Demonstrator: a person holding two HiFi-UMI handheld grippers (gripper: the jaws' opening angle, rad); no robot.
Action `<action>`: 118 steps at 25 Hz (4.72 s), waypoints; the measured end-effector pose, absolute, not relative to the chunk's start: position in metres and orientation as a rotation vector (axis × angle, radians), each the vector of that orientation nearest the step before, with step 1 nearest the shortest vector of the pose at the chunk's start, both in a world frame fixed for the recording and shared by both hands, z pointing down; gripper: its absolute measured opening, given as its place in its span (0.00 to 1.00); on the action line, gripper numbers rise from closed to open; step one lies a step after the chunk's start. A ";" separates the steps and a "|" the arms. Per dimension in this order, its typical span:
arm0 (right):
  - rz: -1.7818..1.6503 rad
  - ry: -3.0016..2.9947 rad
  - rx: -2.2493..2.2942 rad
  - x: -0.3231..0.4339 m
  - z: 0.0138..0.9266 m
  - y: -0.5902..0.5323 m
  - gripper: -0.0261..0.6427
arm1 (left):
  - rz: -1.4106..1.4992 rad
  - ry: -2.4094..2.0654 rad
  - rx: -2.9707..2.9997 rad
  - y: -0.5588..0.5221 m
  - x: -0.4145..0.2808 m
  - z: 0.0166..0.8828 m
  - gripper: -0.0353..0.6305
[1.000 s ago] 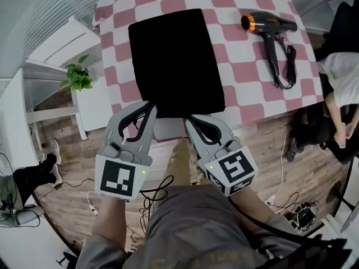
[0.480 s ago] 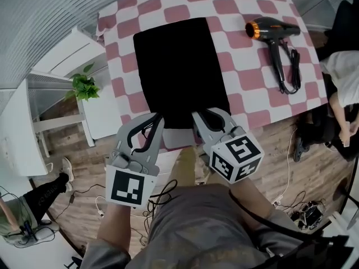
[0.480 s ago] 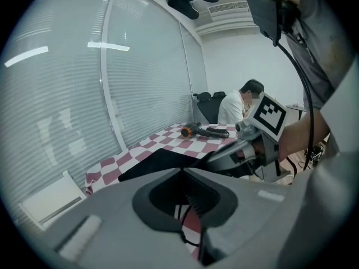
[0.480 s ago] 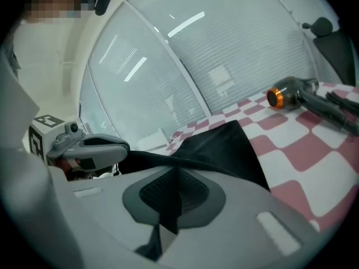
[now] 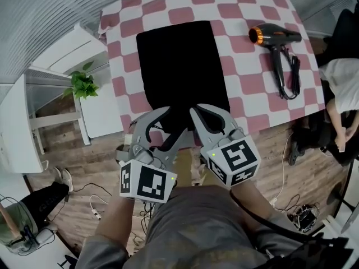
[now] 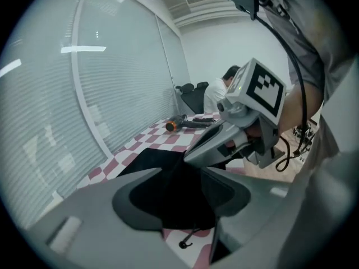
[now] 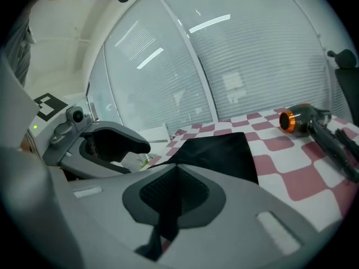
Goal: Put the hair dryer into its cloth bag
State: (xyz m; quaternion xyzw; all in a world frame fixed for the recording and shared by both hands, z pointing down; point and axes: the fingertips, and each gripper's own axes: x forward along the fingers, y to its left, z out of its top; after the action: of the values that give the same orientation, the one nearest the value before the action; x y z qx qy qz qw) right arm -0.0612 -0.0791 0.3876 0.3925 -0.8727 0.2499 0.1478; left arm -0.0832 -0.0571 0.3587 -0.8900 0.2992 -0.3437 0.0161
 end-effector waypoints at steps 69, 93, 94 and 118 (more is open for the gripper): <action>0.719 -1.910 1.379 0.216 0.468 -0.250 0.46 | -1.043 1.131 -2.653 -0.166 -0.044 0.318 0.08; 0.603 -2.130 1.105 0.187 0.430 -0.242 0.37 | -1.111 1.217 -2.556 -0.154 -0.053 0.310 0.08; 0.589 -2.143 1.089 0.185 0.425 -0.241 0.37 | -1.111 1.218 -2.556 -0.153 -0.052 0.310 0.08; 0.428 -2.425 0.590 0.099 0.376 -0.083 0.36 | -0.941 1.288 -2.588 -0.105 -0.069 0.309 0.08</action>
State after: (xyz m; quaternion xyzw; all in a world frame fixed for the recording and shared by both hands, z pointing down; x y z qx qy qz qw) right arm 0.0988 -0.0829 0.3758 0.2223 -0.9136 0.1613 0.2999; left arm -0.0690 -0.1053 0.3085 -0.8502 0.4232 -0.3090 0.0509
